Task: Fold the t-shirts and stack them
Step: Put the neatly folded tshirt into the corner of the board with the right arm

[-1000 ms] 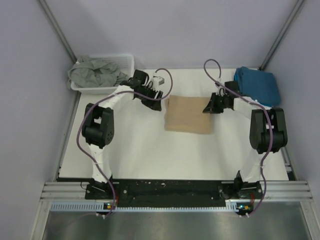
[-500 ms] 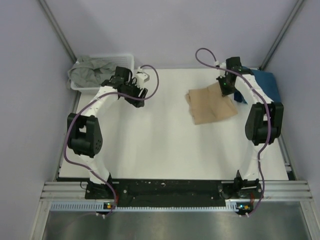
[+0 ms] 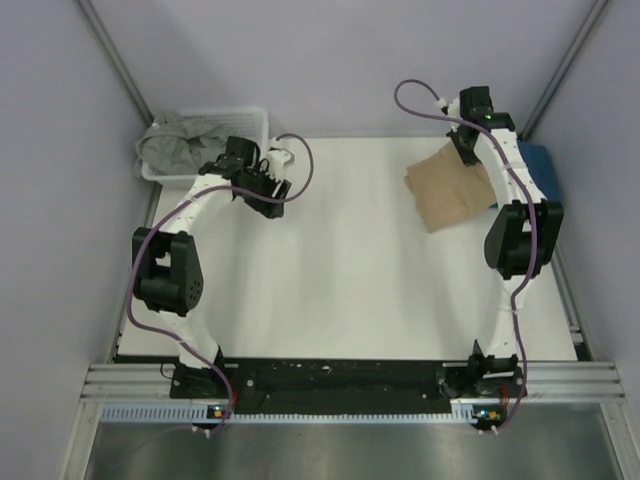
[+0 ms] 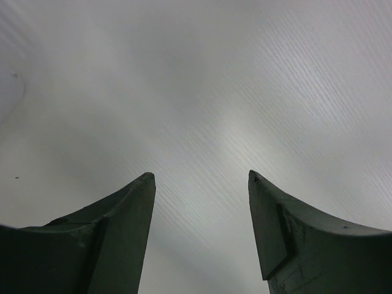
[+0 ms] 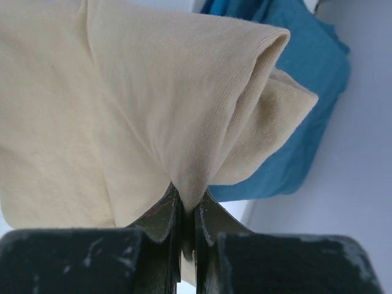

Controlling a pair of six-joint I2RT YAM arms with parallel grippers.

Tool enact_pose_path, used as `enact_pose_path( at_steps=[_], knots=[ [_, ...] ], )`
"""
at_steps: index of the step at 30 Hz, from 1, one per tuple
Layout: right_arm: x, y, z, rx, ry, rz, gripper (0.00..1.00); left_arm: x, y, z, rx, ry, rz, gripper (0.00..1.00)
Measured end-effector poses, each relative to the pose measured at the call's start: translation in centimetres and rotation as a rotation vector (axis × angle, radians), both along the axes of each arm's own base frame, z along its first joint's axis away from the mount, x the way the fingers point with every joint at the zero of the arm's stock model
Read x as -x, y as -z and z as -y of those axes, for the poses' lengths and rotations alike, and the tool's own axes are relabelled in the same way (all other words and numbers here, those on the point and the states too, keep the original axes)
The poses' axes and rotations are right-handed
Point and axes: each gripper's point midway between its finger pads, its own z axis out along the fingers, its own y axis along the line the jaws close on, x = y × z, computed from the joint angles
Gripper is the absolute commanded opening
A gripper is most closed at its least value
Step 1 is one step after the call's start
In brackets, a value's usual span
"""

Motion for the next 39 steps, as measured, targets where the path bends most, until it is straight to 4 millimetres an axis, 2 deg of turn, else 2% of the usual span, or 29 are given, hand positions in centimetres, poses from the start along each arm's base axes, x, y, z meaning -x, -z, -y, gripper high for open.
enact_pose_path(
  at_steps=[11,18,29,35,39],
  knots=[
    [-2.6,-4.9,4.6,0.105,0.064,0.111,0.0,0.4,0.8,-0.6,-0.009,-0.008,-0.018,0.66],
    [-3.8,-7.7,5.1,0.126,0.066,0.186,0.0,0.3,0.9,-1.0,-0.013,-0.017,-0.021,0.66],
    [-3.7,-9.0,6.2,0.198,0.032,0.189,0.0,0.2,0.9,-1.3,-0.018,-0.023,-0.017,0.66],
    [-3.1,-10.1,8.6,0.196,0.049,0.206,0.0,0.1,1.0,-1.5,-0.02,-0.028,-0.017,0.66],
    [-2.9,-9.4,10.7,0.189,0.067,0.197,0.0,0.1,1.0,-1.7,-0.024,-0.033,-0.017,0.66]
  ],
)
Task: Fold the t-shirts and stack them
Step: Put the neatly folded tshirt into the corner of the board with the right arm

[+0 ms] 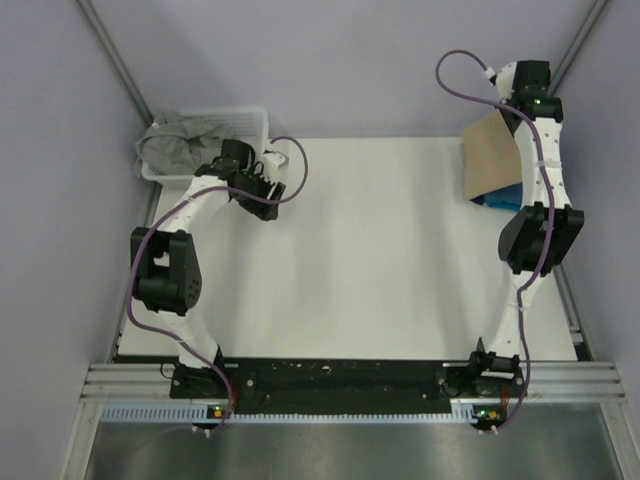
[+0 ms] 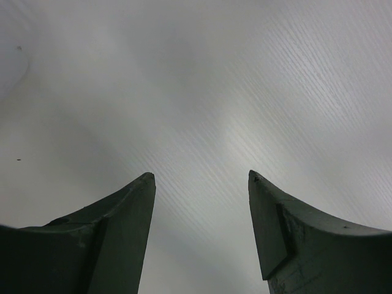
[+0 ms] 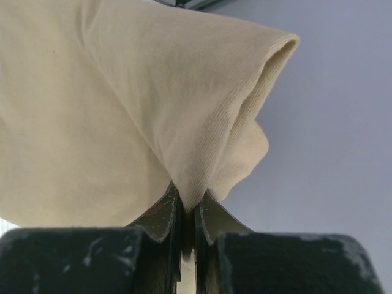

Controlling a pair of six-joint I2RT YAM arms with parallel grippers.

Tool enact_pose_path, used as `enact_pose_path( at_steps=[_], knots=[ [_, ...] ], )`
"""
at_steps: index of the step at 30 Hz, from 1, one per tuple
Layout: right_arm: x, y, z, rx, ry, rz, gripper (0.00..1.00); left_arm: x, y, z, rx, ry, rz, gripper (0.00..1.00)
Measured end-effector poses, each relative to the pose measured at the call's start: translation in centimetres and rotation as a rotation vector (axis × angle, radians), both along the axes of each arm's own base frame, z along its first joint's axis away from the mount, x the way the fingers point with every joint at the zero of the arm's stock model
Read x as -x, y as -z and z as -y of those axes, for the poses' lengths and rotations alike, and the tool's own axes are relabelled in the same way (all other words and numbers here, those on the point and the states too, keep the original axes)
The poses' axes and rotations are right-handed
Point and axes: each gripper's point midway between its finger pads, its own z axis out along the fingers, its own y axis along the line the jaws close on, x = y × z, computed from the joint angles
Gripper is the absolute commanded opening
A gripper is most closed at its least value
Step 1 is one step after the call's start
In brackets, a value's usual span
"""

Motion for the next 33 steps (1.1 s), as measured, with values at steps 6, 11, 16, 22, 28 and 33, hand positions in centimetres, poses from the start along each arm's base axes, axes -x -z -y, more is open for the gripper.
enact_pose_path(
  at_steps=[6,11,16,22,28,33],
  knots=[
    [0.3,1.3,2.7,-0.03,0.019,-0.011,0.0,0.1,0.1,-0.1,-0.004,-0.004,-0.004,0.66],
    [-0.3,2.3,4.7,-0.035,0.038,0.0,0.0,0.3,0.2,-0.3,-0.012,-0.008,-0.013,0.66],
    [-1.2,4.5,6.4,-0.029,0.042,-0.021,0.0,0.5,0.4,-0.6,-0.028,-0.009,-0.021,0.66],
    [-2.1,6.8,8.1,-0.019,0.057,-0.029,0.0,0.9,0.6,-1.2,-0.06,-0.006,-0.034,0.66],
    [-1.9,7.5,10.1,-0.027,0.086,-0.024,0.0,0.8,0.4,-1.5,-0.078,-0.011,-0.035,0.66],
    [-2.1,7.8,11.1,-0.025,0.101,-0.01,0.0,0.5,0.9,-1.5,-0.085,-0.014,-0.047,0.66]
  ],
)
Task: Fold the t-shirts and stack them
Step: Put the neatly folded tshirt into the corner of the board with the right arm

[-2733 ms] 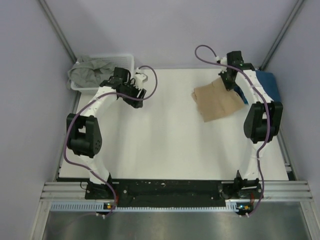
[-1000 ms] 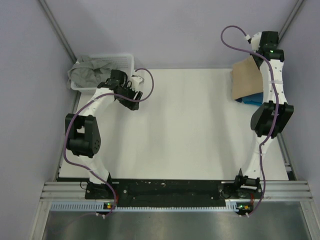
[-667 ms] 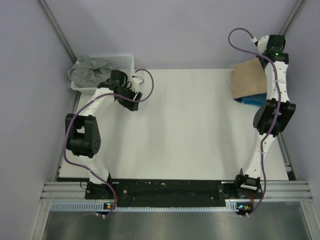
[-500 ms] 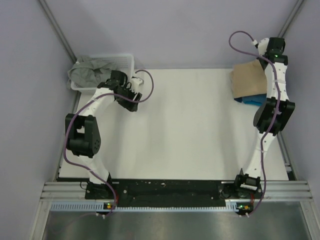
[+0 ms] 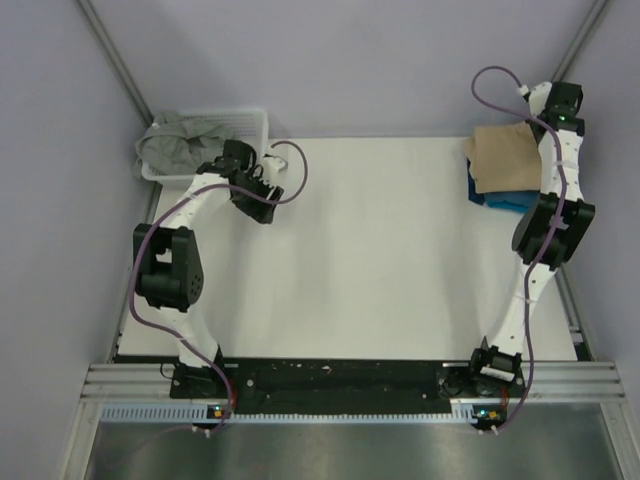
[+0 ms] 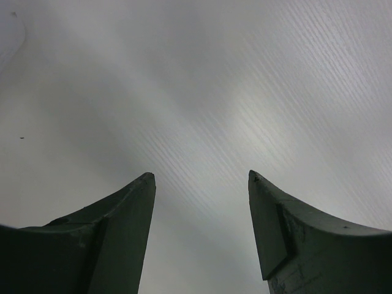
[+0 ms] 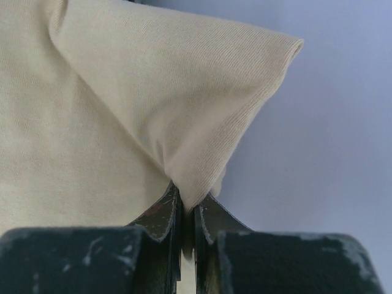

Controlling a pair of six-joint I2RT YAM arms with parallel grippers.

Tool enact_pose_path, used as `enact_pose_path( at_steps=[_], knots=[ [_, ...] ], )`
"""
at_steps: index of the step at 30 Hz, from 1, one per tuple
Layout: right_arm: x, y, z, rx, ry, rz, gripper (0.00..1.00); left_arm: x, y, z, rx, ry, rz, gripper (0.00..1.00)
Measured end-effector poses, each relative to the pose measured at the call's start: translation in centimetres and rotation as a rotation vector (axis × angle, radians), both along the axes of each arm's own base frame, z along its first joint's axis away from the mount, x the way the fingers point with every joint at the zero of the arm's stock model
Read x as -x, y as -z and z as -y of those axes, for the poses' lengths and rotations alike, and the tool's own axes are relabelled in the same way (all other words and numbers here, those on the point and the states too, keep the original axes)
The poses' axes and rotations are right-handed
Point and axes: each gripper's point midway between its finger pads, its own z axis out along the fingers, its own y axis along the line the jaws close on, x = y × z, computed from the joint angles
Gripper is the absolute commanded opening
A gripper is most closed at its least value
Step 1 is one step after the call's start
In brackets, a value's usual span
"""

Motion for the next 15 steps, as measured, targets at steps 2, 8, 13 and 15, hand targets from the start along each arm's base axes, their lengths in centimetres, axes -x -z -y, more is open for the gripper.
enact_pose_path(
  at_steps=[2,8,13,15],
  knots=[
    [-0.1,0.2,0.0,-0.005,-0.005,0.001,0.01,0.0,0.3,-0.1,-0.006,-0.001,-0.007,0.66],
    [-0.8,0.2,0.7,0.023,0.02,0.035,0.99,0.0,0.5,-0.3,-0.019,-0.002,-0.009,0.66],
    [-0.2,-0.7,3.1,0.112,0.145,0.072,0.99,0.1,0.6,-0.4,-0.024,0.004,-0.012,0.66],
    [-0.2,-1.1,3.4,0.119,0.169,0.097,0.99,0.1,0.6,-0.4,-0.025,0.006,-0.013,0.66]
  ],
)
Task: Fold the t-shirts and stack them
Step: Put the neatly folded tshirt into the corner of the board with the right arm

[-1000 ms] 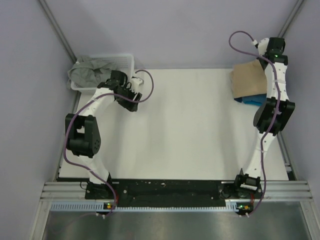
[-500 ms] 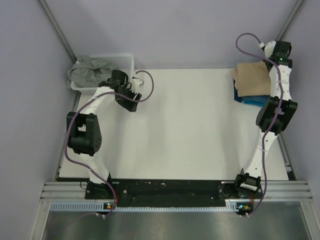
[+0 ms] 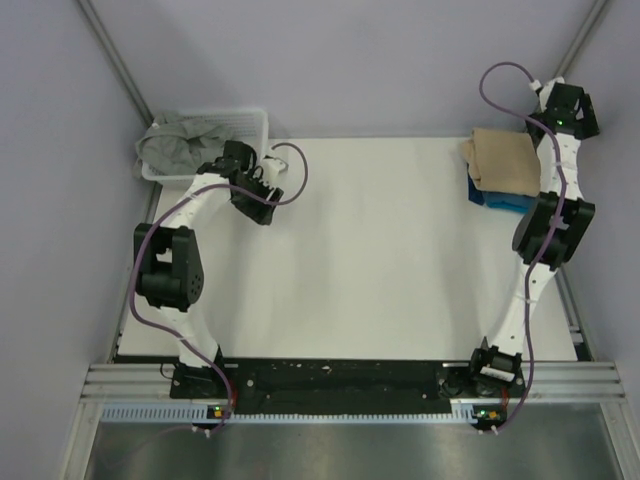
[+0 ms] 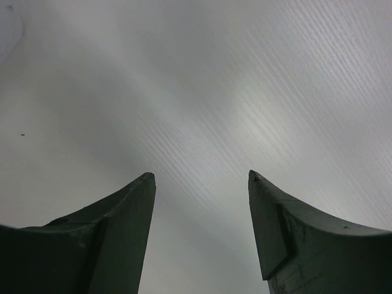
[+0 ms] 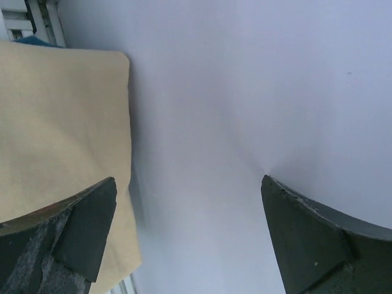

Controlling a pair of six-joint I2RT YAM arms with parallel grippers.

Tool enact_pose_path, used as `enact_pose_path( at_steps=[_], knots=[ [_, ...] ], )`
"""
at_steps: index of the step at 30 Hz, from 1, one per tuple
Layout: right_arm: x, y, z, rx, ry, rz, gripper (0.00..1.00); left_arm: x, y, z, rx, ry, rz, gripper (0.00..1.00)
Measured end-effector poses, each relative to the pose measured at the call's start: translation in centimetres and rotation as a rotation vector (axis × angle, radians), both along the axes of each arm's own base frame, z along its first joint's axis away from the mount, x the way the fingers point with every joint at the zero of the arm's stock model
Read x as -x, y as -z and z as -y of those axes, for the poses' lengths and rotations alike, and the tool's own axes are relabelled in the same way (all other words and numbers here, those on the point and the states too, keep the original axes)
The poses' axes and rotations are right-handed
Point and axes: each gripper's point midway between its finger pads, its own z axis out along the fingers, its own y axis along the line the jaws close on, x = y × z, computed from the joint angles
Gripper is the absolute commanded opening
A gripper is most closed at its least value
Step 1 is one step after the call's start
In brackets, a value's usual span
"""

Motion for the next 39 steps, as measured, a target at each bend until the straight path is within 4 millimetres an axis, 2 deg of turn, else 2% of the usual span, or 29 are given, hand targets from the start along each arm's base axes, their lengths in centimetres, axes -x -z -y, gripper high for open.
enact_pose_path(
  at_steps=[2,5,8,11,13,17,19,20,21,22,24,27,29,31,35,39],
  knots=[
    [-0.1,-0.4,-0.2,-0.002,0.004,0.02,0.99,0.0,0.0,0.0,-0.001,0.002,0.0,0.66],
    [0.1,-1.3,-1.6,-0.016,-0.009,0.037,0.99,0.1,-0.2,0.0,-0.002,0.006,0.004,0.66],
    [0.7,-3.1,-4.0,-0.037,-0.054,0.061,0.99,0.7,-0.9,-0.2,-0.002,0.012,0.024,0.66],
    [1.7,-6.0,-8.9,-0.072,-0.146,0.108,0.99,2.0,-1.8,-0.4,0.001,0.014,0.056,0.67],
    [2.7,-8.1,-13.6,-0.13,-0.245,0.159,0.99,3.2,-2.3,-0.7,0.005,0.013,0.085,0.68],
    [6.0,-11.1,-22.4,-0.312,-0.459,0.274,0.99,5.4,-3.1,-1.5,0.042,-0.014,0.162,0.71],
    [8.8,-11.5,-25.5,-0.396,-0.537,0.33,0.99,6.3,-3.0,-2.1,0.079,-0.046,0.208,0.74],
    [10.2,-11.2,-26.4,-0.425,-0.561,0.356,0.99,6.7,-2.7,-2.4,0.096,-0.062,0.227,0.82],
    [11.4,-10.5,-27.4,-0.452,-0.586,0.375,0.99,7.1,-2.4,-2.8,0.118,-0.086,0.249,0.99],
    [12.4,-9.6,-28.1,-0.473,-0.6,0.385,0.99,7.3,-2.1,-3.2,0.137,-0.108,0.273,0.99],
    [14.9,-6.0,-29.8,-0.534,-0.633,0.38,0.99,7.7,-1.3,-3.8,0.173,-0.152,0.324,0.99],
    [17.3,-1.0,-31.5,-0.621,-0.654,0.37,0.99,7.4,0.0,-4.9,0.225,-0.242,0.428,0.99],
    [19.2,2.4,-32.0,-0.673,-0.641,0.355,0.99,7.4,1.1,-5.4,0.253,-0.295,0.477,0.99],
    [20.6,4.8,-31.9,-0.7,-0.614,0.357,0.99,7.4,1.9,-5.5,0.28,-0.334,0.517,0.99],
    [22.3,6.4,-31.1,-0.7,-0.568,0.436,0.99,6.1,1.3,-6.0,0.307,-0.381,0.613,0.99],
    [23.1,7.5,-30.3,-0.679,-0.539,0.527,0.99,4.7,0.2,-6.8,0.345,-0.426,0.693,0.99]
  ],
)
